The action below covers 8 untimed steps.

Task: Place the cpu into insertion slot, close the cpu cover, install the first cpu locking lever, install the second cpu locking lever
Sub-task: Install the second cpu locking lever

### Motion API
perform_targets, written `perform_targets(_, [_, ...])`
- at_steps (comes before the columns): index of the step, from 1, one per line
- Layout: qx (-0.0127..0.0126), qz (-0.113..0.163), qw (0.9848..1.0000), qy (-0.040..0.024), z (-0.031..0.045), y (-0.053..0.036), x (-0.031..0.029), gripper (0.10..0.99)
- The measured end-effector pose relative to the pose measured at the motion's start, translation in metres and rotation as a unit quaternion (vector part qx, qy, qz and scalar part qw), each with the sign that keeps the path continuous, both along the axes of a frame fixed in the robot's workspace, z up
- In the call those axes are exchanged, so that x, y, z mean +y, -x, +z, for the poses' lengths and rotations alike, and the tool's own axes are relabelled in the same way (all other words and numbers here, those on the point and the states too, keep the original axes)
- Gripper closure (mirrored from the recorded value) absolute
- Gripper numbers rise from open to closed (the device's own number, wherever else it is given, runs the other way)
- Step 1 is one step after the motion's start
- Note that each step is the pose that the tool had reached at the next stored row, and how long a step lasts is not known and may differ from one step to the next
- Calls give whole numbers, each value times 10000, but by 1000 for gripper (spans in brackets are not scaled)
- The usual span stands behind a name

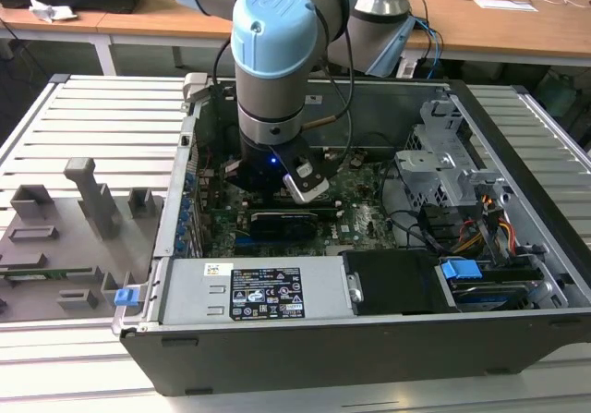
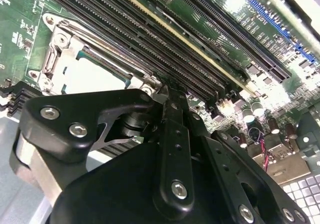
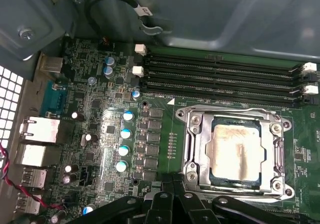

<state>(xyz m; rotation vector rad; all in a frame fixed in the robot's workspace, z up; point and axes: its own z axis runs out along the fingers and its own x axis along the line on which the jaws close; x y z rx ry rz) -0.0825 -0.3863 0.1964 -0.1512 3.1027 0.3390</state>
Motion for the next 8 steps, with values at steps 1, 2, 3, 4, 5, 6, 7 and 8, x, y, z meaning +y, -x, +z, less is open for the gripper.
perform_targets(1, [0,0,10000,0,8,0,-1,980])
perform_targets(2, [0,0,10000,3,20,0,-2,980])
perform_targets(3, [1,0,10000,3,31,0,-2,980])
perform_targets(4, [1,0,10000,1,40,0,-1,980])
perform_targets(5, [1,0,10000,2,54,0,-2,980])
perform_targets(6, [2,0,10000,3,73,0,-2,980])
perform_targets(7, [2,-2,10000,3,102,0,-2,980])
perform_targets(8, [2,-3,10000,3,113,0,-2,980])
